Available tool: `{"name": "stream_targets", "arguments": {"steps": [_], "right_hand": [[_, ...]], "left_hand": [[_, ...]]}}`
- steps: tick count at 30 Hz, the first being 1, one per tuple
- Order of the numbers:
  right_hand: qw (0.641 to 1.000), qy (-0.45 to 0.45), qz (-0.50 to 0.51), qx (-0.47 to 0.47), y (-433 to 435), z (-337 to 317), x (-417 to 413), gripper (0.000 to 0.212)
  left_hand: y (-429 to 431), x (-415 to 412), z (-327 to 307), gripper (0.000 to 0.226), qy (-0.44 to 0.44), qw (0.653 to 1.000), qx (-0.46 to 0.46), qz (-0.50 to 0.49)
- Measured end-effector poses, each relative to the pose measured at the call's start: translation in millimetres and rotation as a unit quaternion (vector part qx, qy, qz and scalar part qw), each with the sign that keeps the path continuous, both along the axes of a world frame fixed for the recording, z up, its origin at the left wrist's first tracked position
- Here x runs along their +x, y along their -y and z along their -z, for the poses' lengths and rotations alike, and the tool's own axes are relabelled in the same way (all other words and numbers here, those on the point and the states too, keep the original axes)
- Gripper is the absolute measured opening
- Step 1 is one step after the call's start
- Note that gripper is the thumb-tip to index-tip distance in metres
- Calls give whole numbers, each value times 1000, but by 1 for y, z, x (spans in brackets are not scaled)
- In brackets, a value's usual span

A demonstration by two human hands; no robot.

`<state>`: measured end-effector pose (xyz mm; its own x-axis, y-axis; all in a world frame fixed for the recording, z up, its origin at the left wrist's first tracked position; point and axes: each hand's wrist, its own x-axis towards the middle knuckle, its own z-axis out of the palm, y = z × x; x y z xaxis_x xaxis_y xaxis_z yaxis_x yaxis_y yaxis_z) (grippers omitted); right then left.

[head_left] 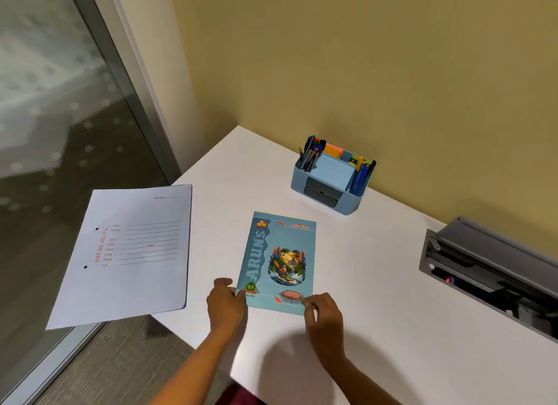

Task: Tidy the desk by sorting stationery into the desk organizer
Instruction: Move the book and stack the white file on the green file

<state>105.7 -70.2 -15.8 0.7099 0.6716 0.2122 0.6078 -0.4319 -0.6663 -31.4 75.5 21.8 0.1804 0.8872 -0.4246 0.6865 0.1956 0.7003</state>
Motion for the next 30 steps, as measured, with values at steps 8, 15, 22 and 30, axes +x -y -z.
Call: {"name": "stream_targets", "arguments": {"steps": [8, 15, 22, 30], "right_hand": [[892, -375, 234, -97, -7, -11, 10, 22], [825, -510, 240, 37, 11, -18, 30, 16], [824, -516, 206, 108, 52, -46, 53, 30], [893, -359, 271, 30, 87, -62, 94, 33]], "left_hand": [[-1, 4, -6, 17, -8, 996, 9, 86], [-4, 20, -23, 32, 78, 991, -11, 107], [8, 69, -32, 16, 130, 977, -34, 163], [33, 137, -28, 10, 82, 964, 0, 251]]}}
